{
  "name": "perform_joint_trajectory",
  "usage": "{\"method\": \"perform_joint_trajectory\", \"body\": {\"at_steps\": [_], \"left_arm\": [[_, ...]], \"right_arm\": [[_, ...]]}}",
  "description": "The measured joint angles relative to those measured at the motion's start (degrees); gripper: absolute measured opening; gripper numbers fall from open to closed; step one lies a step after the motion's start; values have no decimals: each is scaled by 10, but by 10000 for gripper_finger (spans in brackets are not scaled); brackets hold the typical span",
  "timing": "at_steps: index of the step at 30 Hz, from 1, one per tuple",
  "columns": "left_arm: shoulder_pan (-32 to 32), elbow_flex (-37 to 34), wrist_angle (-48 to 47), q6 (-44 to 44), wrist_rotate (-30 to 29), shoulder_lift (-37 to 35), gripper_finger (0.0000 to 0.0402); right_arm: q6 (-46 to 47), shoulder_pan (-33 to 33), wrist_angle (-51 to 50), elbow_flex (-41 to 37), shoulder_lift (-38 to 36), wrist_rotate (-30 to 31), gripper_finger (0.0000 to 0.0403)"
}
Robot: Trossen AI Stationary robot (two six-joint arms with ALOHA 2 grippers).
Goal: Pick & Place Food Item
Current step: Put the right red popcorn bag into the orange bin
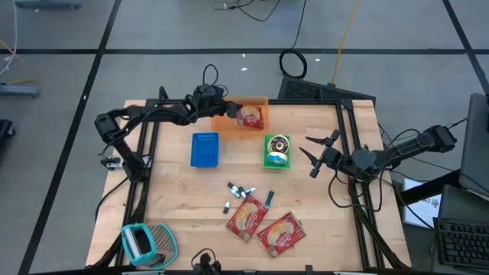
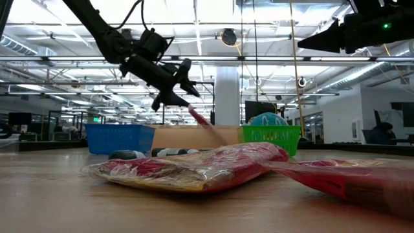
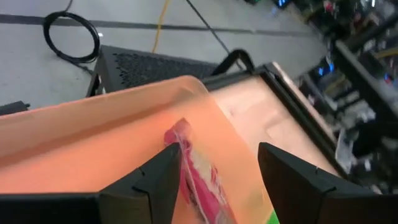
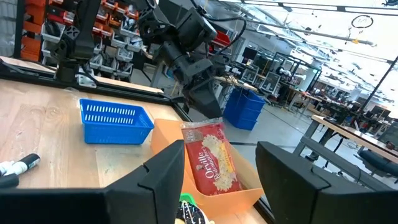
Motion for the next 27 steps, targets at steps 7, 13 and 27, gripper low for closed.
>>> {"method": "perform_joint_trajectory", "body": {"at_steps": [7, 13, 27], "left_arm": [[-1, 0, -74, 53, -36, -76, 216], [-33, 0, -96, 64, -51, -148, 216], [-248, -7, -106, 125, -105, -274, 216]], "right_arm": [[0, 0, 0, 0, 0, 0, 187], [14, 0, 6, 0, 0, 0, 187], [78, 39, 18, 0, 0, -7, 187]]}}
